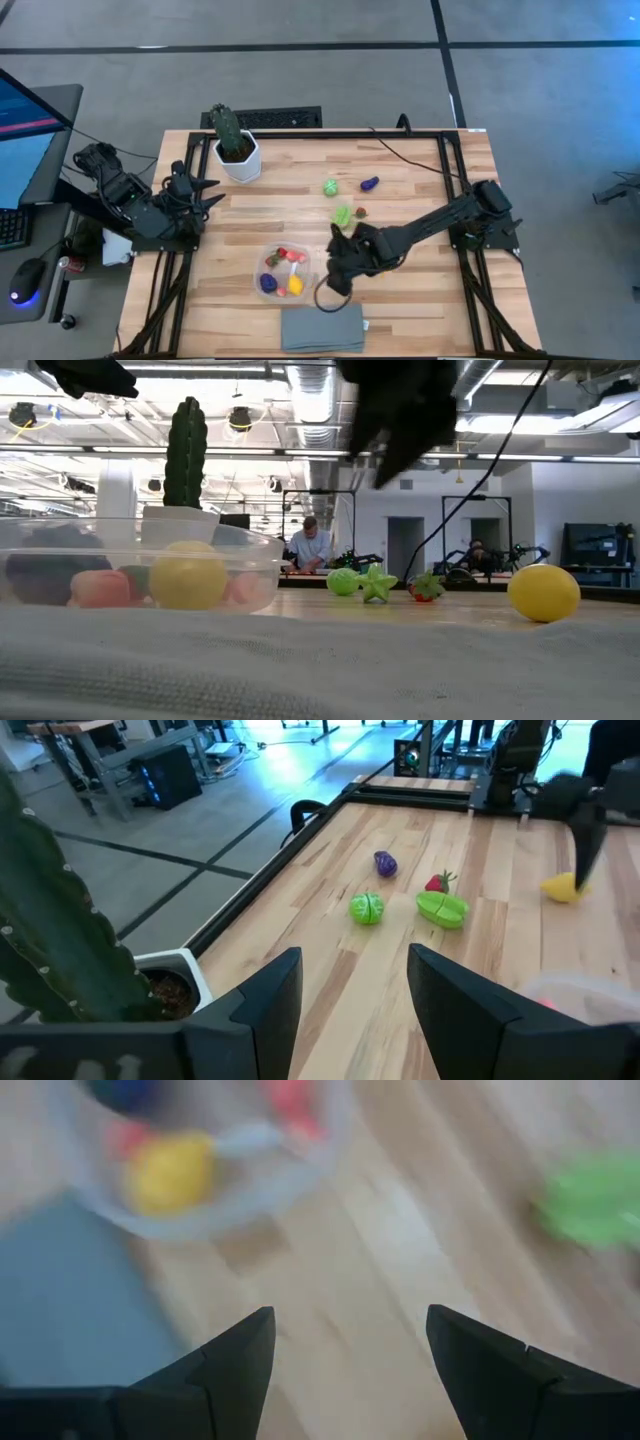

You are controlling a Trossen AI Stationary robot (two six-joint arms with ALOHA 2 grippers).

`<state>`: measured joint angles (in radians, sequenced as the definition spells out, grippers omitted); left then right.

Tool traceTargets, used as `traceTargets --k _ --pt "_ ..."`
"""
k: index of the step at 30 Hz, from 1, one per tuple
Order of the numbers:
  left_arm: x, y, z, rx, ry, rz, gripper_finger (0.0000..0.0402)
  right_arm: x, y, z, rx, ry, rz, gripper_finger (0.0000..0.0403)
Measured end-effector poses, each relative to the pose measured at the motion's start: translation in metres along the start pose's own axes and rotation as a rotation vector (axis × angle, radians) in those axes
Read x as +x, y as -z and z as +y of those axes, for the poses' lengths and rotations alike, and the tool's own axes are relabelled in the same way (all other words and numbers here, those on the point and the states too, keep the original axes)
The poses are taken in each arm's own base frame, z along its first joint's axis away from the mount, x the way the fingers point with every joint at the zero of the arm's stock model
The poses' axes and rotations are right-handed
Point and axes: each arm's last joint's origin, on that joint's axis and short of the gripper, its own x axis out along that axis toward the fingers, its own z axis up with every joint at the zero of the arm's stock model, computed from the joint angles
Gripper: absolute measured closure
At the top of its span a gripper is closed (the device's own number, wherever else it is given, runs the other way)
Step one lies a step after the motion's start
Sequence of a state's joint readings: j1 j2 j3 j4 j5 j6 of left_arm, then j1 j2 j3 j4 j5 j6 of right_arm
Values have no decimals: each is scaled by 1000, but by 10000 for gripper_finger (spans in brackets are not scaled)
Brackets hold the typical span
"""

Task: Pick and placing Produce into tupperware
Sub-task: Put the lemon into the transparent bin

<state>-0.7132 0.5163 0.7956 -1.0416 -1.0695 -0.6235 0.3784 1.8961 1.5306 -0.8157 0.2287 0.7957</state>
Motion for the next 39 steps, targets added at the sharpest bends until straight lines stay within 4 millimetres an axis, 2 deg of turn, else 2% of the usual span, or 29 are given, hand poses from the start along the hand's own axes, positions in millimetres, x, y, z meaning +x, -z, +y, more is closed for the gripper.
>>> traceTargets --k 6,13,17,23,28,33,39 --pt "0 0 0 12 5 4 228 -13 33 -3 109 211 100 117" --pt "0 0 1 23 -7 0 228 -24 56 -8 362 382 174 117" --pt "0 0 1 25 -12 -4 228 -25 58 -13 523 430 230 117" --pt "0 0 1 25 -13 -4 228 -22 51 -19 671 436 265 117" --pt "0 0 1 25 -13 -4 228 -19 48 -25 726 457 277 117" --pt "0 0 1 24 -12 -4 228 -2 57 -33 756 465 352 117" --pt "0 0 1 24 -12 -4 228 10 62 -33 804 429 332 117"
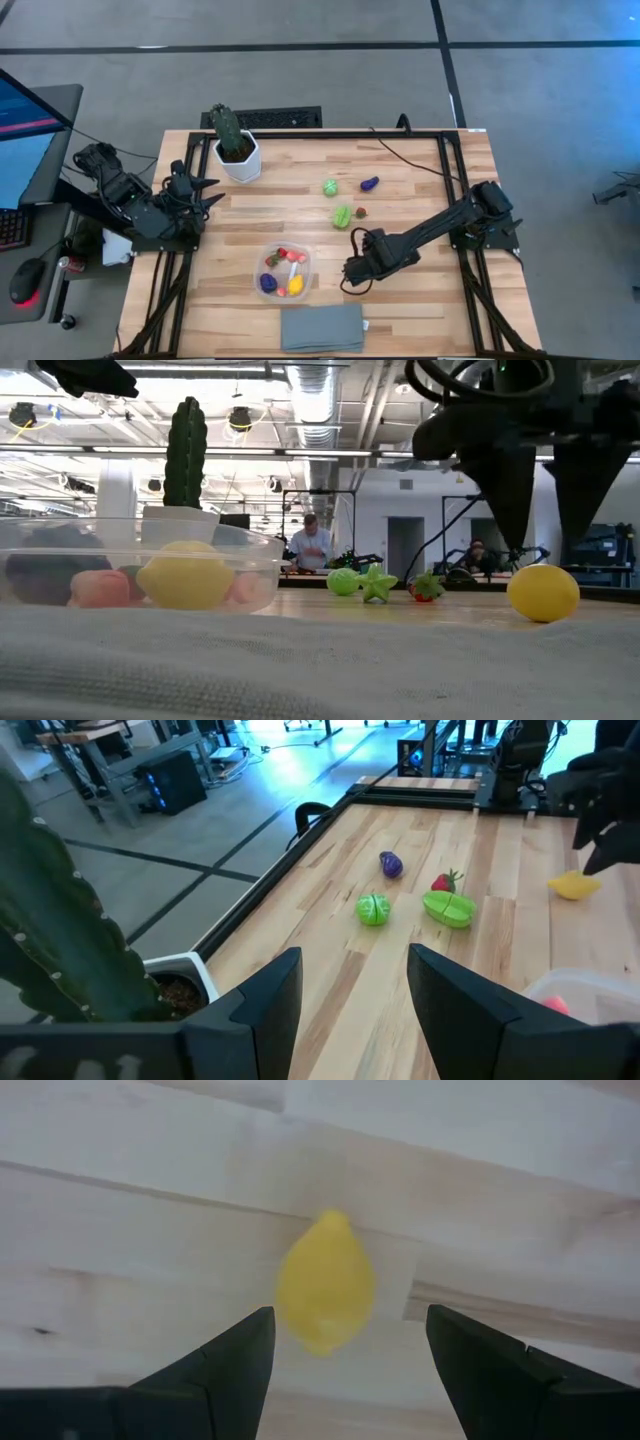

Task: Pick and placing Produce into tupperware
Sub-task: Put the lemon into the transparent bin

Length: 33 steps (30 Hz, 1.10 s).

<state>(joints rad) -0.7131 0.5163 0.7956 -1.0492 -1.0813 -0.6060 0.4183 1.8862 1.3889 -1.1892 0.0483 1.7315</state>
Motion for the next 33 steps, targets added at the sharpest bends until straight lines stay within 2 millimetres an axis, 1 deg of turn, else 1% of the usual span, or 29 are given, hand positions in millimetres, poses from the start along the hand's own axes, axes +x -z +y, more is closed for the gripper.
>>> traceTargets --k 7,11,30,33 --pt "0 0 0 0 0 0 228 18 2 3 3 -61 32 117" --pt "0 0 0 0 0 0 228 24 4 1 5 -54 34 117" --pt "0 0 0 -2 -1 -1 228 25 4 1 -16 -60 30 117" --pt "0 0 0 -2 -1 -1 228 28 4 1 -16 -72 33 117"
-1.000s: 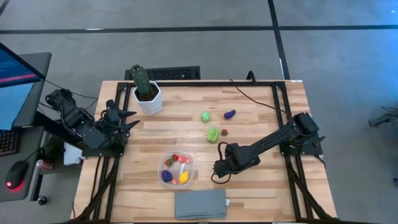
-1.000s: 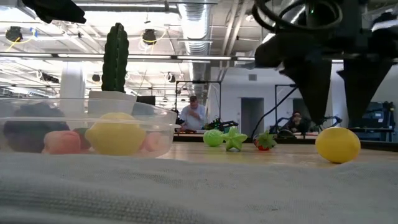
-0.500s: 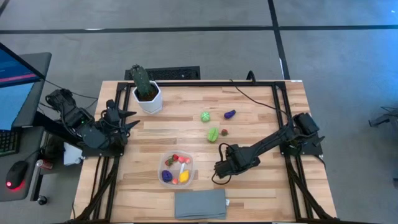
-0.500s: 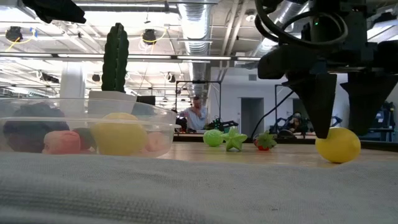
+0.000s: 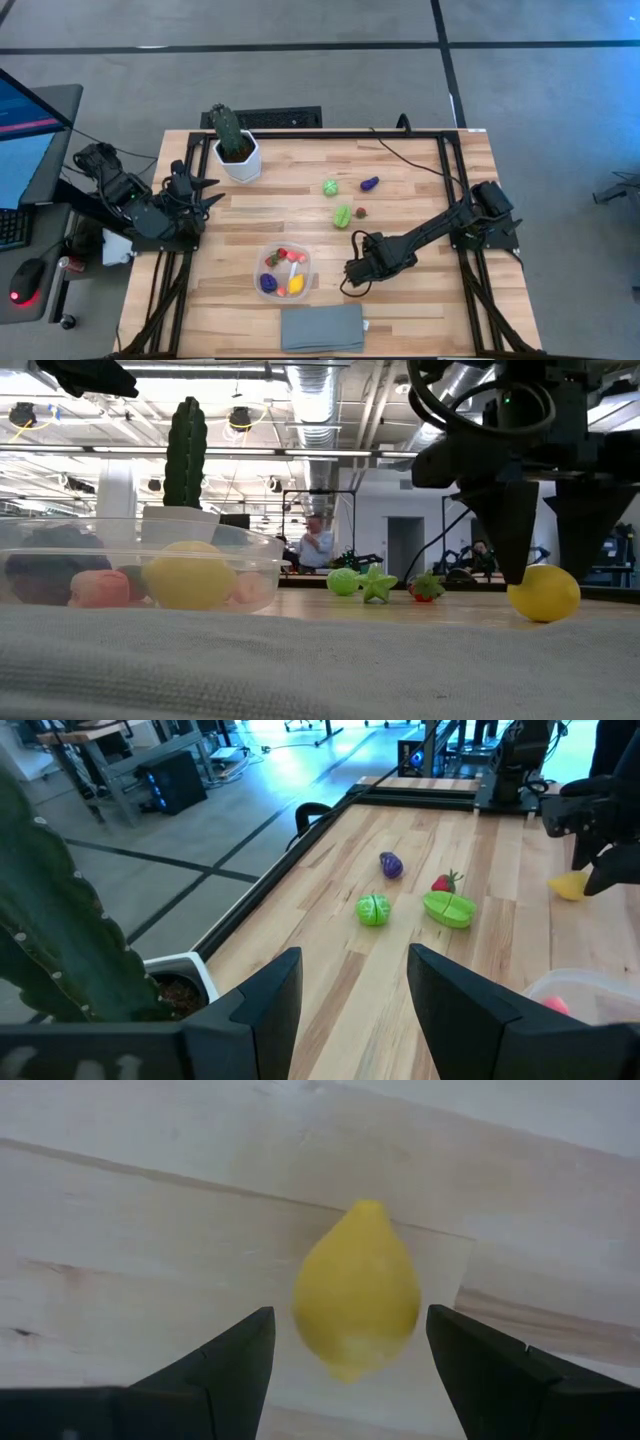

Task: Pick and placing Produce into tupperware
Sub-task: Put the lemon into the transparent bin

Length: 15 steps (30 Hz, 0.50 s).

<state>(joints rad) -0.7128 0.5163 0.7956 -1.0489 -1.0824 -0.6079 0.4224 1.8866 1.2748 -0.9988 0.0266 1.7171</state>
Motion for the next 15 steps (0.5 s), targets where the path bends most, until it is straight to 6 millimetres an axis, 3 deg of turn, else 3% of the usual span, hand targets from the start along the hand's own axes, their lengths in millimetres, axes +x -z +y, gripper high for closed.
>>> traceTargets --k 15 --pt "0 0 0 -1 -3 -2 228 9 -2 -1 5 -25 5 117"
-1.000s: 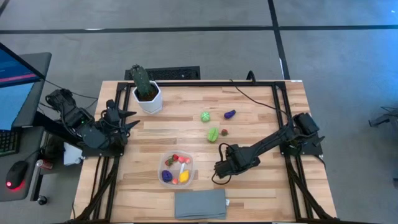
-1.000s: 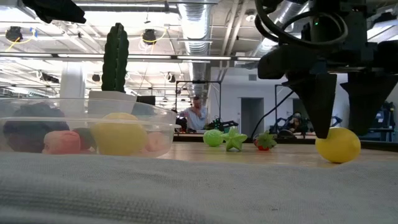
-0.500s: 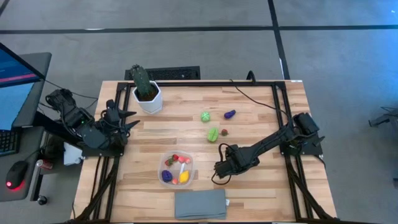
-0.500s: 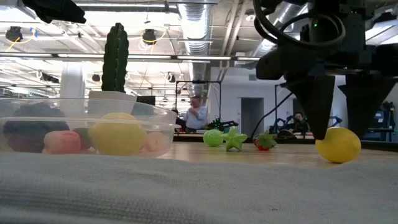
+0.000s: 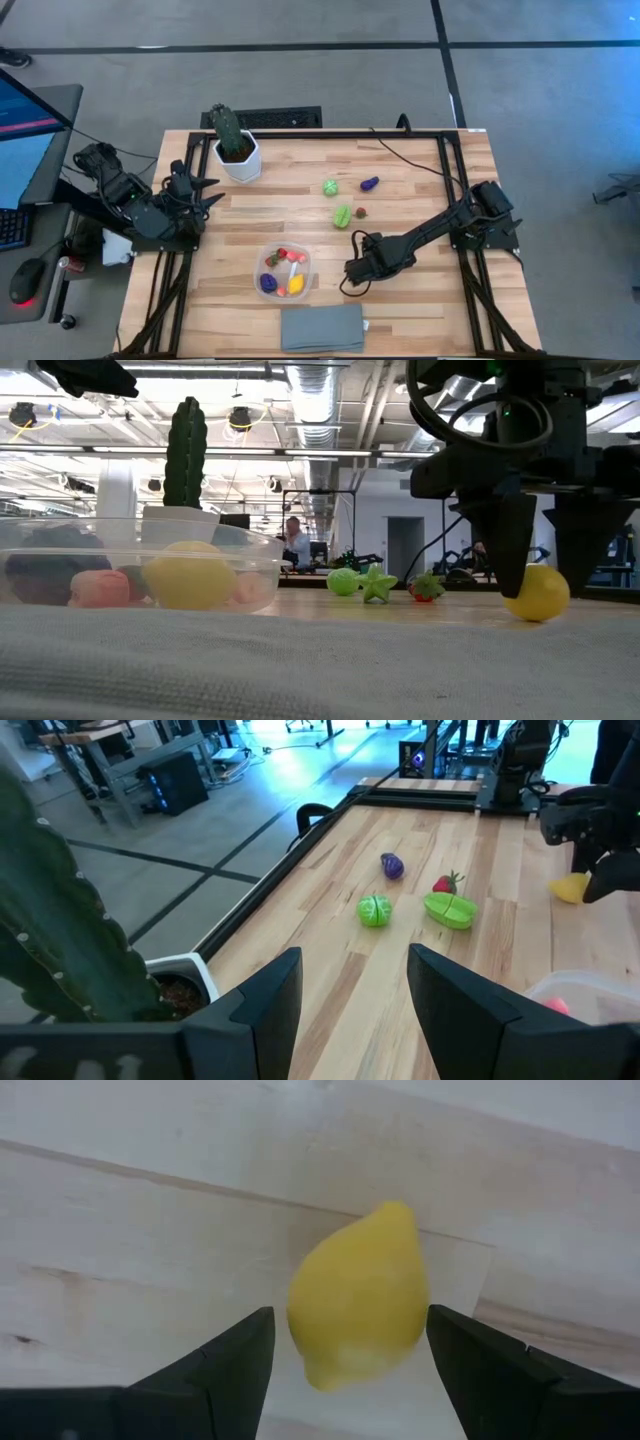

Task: Pick and placing Produce into tupperware
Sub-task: Put the lemon into the transparent bin

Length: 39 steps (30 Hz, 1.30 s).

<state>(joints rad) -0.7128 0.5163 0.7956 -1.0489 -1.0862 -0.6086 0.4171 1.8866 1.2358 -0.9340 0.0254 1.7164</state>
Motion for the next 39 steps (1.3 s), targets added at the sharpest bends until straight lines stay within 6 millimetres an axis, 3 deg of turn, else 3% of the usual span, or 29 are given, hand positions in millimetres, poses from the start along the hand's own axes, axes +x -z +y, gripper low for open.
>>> traceTargets --k 28,39 --pt "0 -1 0 -14 3 -3 228 0 -7 1 -45 4 0 118" --pt "0 -1 0 -14 3 -2 228 0 -7 1 -46 -4 2 171"
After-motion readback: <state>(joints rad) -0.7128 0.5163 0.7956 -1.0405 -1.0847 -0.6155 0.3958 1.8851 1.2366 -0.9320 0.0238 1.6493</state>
